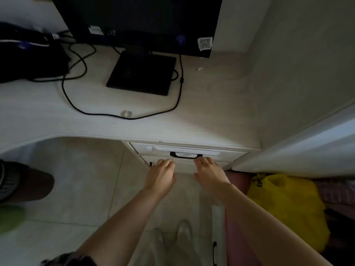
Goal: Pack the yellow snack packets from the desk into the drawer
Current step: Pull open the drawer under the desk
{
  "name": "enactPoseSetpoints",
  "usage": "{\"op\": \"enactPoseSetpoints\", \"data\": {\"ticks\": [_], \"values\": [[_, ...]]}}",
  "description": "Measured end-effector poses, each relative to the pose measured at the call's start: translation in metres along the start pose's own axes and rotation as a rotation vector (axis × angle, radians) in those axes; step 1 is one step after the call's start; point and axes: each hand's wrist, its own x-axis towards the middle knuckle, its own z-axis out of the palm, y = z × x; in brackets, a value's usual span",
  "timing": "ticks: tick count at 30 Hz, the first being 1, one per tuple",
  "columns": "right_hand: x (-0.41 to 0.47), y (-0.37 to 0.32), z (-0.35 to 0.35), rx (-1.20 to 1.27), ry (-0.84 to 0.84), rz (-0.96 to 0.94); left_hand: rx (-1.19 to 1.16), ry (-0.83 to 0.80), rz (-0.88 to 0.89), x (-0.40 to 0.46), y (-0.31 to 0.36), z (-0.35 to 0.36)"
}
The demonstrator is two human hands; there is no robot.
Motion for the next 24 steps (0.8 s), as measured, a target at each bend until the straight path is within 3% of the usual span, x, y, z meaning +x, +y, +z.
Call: {"op": "enactPoseSetpoints", "data": {"ticks": [9,24], "values": [[0.046,0.008,0.032,-0.049,-0.044,-0.082,-0.008,-0.172,-0.057,0.046,0.01,0.029],[0.036,0.01,0.037,-0.052,-0.119,-0.123,-0.103,-0.178,-0.037,0.028,0.001,0.05]]}}
